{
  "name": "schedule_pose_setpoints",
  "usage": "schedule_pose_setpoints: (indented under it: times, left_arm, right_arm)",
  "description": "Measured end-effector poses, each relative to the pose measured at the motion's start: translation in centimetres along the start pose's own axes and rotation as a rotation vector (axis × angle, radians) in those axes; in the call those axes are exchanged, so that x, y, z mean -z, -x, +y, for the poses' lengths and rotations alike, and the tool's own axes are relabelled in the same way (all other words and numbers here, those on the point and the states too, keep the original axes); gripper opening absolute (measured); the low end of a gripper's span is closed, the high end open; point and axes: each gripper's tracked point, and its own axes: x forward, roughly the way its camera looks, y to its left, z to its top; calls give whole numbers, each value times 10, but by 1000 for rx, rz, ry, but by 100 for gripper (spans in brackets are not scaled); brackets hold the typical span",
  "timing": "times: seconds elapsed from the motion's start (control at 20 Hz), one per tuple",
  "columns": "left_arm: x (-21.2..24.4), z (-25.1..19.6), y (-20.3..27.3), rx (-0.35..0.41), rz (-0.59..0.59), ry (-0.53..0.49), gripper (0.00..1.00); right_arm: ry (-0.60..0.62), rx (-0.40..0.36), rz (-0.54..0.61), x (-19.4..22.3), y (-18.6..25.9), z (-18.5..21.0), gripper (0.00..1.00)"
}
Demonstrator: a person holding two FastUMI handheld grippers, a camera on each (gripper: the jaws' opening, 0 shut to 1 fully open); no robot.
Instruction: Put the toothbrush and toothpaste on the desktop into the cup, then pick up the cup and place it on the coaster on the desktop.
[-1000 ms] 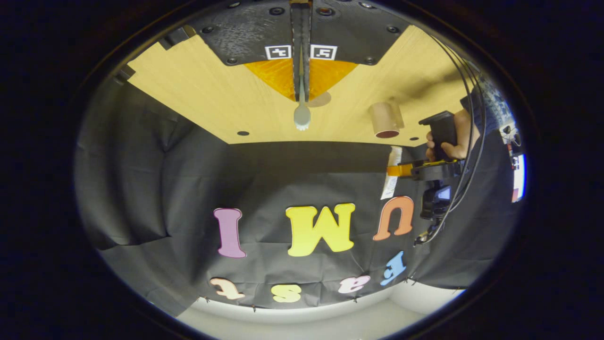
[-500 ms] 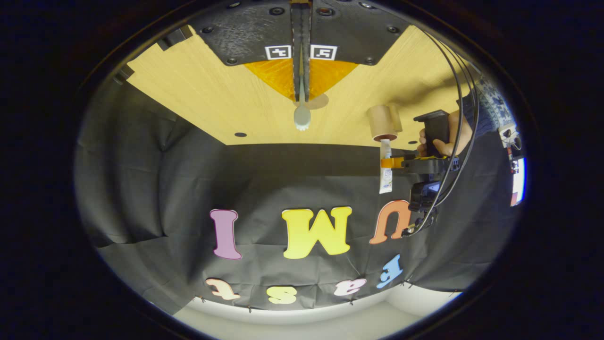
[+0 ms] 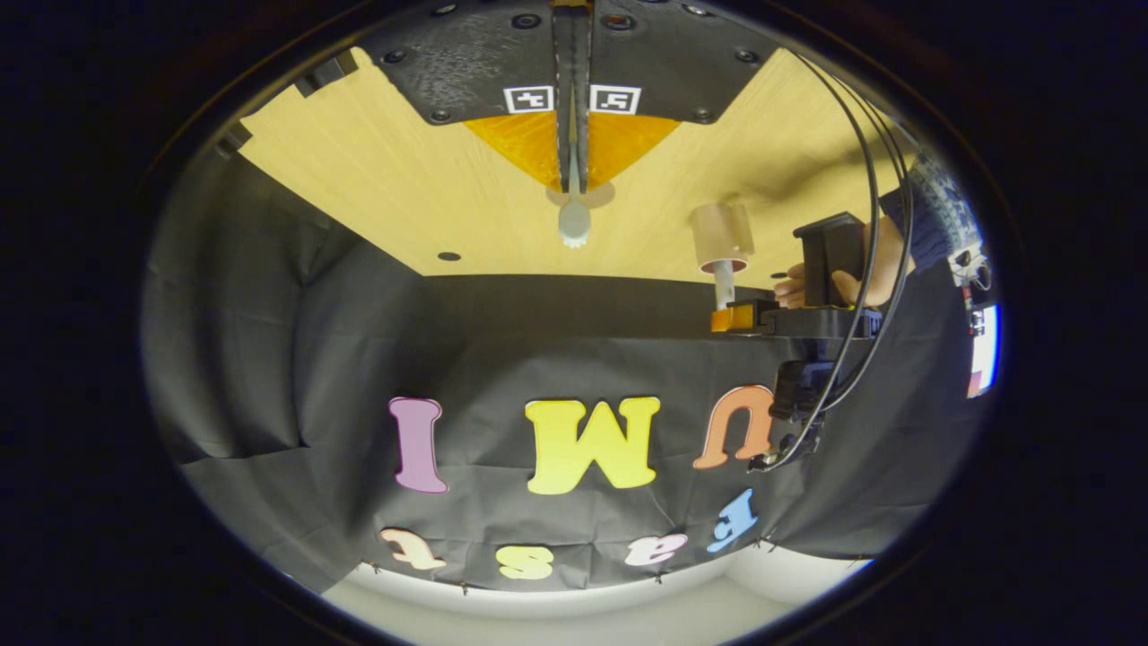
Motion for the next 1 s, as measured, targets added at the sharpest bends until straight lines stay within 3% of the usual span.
schedule_pose_setpoints:
  times: [0.4, 1.0]
  left_arm:
    - [21, 21, 35, -24, -12, 23, 100]
    - [34, 54, 125, -62, -54, 45, 99]
  right_arm:
    - [28, -34, -13, -26, -18, 32, 0]
    - [49, -160, -125, -138, -90, 148, 0]
